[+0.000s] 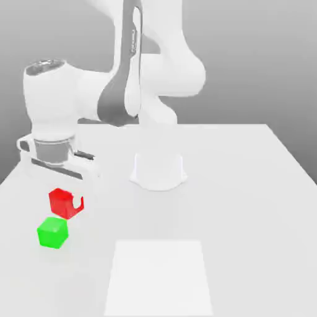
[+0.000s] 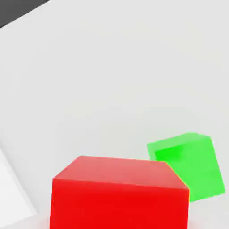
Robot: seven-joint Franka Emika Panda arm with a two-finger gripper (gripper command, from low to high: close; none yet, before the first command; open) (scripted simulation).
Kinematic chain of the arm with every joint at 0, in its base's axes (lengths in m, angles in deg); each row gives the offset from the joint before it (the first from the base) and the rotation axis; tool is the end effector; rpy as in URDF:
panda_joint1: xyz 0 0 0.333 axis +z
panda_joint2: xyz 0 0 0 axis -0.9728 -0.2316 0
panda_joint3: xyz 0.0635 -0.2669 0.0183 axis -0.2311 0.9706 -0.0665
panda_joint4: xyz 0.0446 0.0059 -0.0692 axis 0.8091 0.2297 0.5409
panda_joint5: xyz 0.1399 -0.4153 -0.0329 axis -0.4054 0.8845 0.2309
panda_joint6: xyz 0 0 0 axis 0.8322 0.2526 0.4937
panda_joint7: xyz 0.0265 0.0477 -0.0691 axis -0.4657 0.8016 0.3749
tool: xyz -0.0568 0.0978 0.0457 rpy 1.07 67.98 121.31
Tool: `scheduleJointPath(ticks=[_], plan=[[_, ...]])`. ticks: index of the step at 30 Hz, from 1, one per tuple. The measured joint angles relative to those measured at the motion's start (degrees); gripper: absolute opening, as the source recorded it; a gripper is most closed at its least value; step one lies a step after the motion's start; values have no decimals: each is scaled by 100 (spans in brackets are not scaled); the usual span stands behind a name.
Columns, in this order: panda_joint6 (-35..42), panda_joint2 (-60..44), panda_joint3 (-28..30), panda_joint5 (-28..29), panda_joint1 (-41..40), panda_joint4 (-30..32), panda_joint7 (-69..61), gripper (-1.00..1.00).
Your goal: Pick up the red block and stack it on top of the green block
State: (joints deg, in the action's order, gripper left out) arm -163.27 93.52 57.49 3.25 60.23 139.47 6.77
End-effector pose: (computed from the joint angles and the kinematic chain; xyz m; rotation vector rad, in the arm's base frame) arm 0.3150 -0.2558 0.1455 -2.5008 1.8985 -0.0006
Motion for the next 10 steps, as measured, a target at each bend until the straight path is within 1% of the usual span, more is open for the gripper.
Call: scheduleJointPath(ticks=[3,6,7,10], plan=[[-385,-462,106,-426,33,-55,-481,-100],[-902,-1072,-105,-1181,-23,-85,-1044,-100],[-1077,-1280,-253,-1456,-116,-95,-1242,100],[-1077,-1280,-253,-1456,-115,-95,-1242,100]])
